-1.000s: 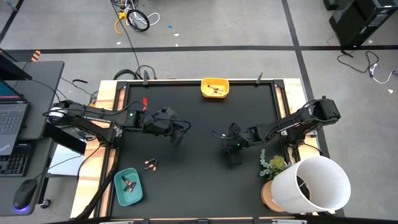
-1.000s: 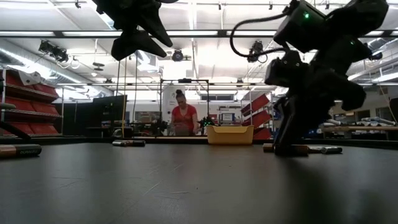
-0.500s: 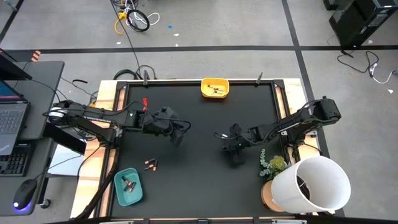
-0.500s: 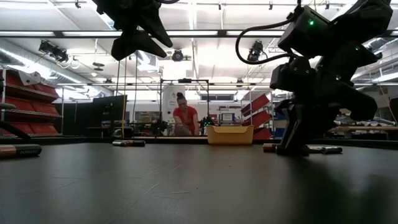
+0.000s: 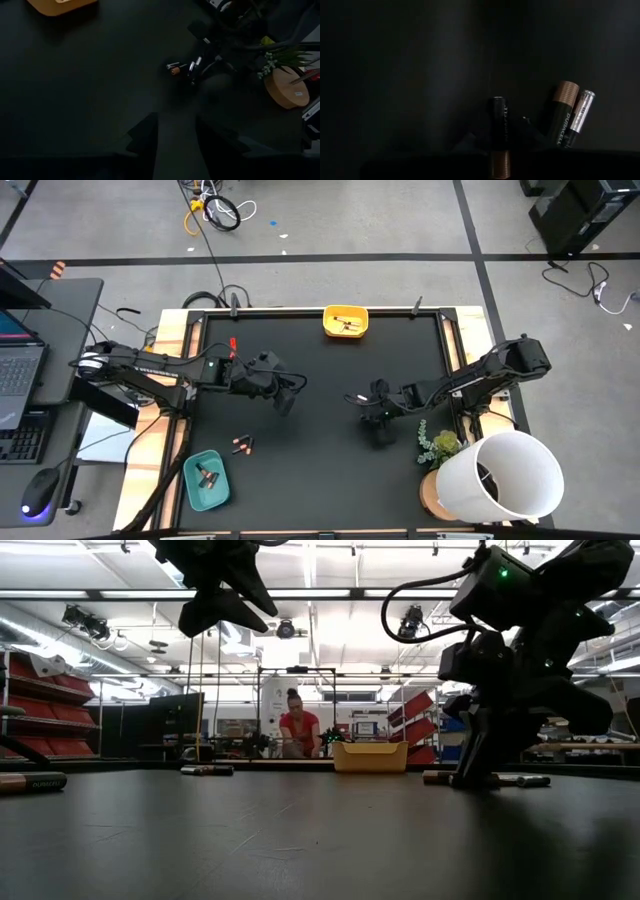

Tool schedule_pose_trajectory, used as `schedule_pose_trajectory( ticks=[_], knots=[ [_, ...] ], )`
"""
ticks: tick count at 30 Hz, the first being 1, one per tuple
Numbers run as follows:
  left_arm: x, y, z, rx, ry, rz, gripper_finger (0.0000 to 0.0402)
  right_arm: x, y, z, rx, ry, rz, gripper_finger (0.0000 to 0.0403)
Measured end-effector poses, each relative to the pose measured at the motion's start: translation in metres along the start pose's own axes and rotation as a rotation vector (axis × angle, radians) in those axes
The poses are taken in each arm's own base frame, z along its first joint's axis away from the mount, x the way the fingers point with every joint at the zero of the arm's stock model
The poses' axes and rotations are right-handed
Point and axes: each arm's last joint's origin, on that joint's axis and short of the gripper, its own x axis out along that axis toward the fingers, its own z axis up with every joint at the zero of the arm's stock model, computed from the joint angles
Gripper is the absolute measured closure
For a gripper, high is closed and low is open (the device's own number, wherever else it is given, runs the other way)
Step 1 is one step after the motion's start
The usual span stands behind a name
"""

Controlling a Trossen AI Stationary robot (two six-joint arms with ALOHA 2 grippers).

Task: Sort batteries
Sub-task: Put the black battery into the green bin

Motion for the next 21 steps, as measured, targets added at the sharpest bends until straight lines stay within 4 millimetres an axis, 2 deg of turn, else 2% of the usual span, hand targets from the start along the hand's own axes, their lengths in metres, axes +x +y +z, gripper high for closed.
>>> schedule_pose_trajectory(
  ticks=[7, 9, 14, 21],
  knots=[
    [0.000, 0.000, 0.000, -0.020, 0.000, 0.000, 0.0255, -0.004, 0.003, 0.013, 0.017, -0.019, 0.000, 0.0380],
    [0.000, 0.000, 0.000, -0.027, 0.007, -0.009, 0.0255, -0.006, 0.003, 0.021, 0.021, -0.045, 0.004, 0.0403],
    [0.000, -0.002, 0.000, -0.050, 0.029, -0.047, 0.0255, -0.009, 0.004, 0.032, 0.023, -0.069, 0.004, 0.0397],
    [0.000, -0.003, 0.000, -0.055, 0.023, -0.061, 0.0255, -0.011, 0.004, 0.035, 0.061, -0.082, 0.014, 0.0400]
  ],
)
